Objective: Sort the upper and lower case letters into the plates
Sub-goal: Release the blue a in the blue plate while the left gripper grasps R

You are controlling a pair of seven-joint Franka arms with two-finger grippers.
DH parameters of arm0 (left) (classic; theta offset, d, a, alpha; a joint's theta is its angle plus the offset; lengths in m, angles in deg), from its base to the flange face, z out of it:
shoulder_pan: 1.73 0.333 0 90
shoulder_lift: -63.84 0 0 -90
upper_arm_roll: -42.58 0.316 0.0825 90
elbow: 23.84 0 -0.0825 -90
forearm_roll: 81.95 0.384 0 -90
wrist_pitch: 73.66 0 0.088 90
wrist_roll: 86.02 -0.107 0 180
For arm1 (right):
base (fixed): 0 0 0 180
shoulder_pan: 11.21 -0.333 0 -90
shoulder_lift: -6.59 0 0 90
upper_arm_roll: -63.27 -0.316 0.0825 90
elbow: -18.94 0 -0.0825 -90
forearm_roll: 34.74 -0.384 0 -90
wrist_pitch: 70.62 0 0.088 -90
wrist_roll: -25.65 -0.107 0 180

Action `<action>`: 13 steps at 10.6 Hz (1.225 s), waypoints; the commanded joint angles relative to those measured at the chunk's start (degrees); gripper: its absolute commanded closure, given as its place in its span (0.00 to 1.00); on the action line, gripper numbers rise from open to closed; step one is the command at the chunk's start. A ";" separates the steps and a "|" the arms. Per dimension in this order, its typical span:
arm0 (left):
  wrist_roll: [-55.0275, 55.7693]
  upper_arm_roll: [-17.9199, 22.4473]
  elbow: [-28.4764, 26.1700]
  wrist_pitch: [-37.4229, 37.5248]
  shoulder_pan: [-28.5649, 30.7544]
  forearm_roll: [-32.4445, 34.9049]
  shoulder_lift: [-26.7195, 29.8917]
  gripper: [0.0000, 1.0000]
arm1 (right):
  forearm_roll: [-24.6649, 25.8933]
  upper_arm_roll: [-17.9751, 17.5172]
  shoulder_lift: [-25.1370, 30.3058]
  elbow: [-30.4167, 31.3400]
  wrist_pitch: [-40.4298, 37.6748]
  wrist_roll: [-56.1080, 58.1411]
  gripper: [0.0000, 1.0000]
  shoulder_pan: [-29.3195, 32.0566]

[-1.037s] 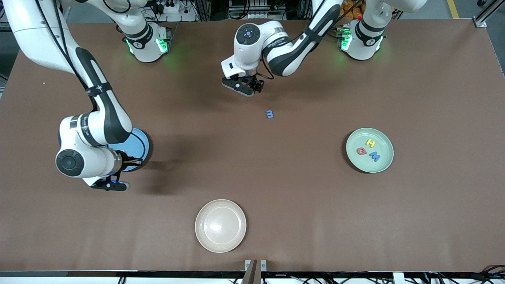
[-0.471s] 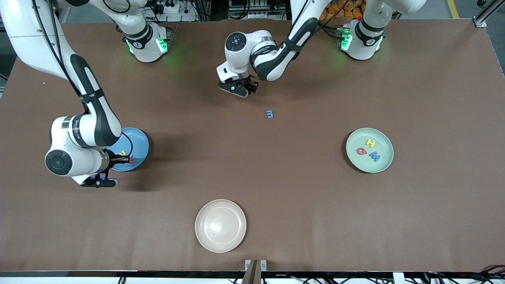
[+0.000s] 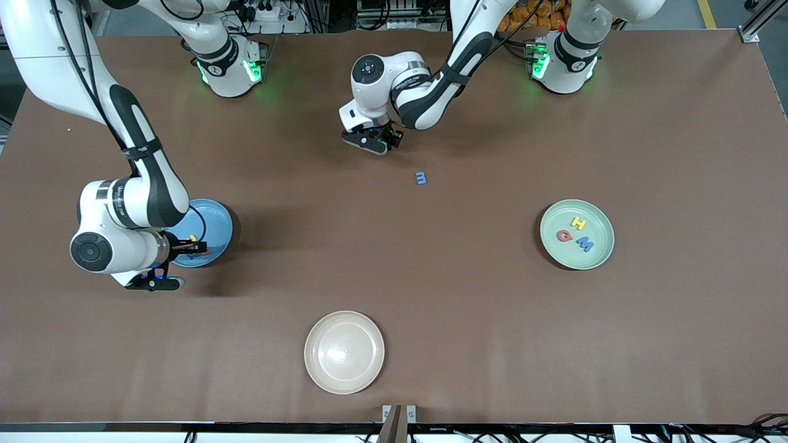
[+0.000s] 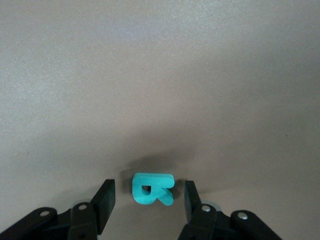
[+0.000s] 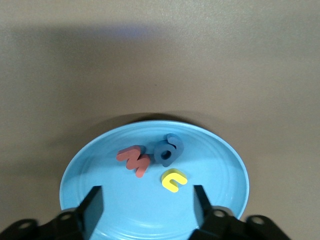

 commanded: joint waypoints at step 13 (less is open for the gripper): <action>4.45 2.29 -0.18 1.13 4.65 2.98 10.06 1.00 | -2.33 1.09 3.75 -8.99 -13.28 2.26 0.00 -2.91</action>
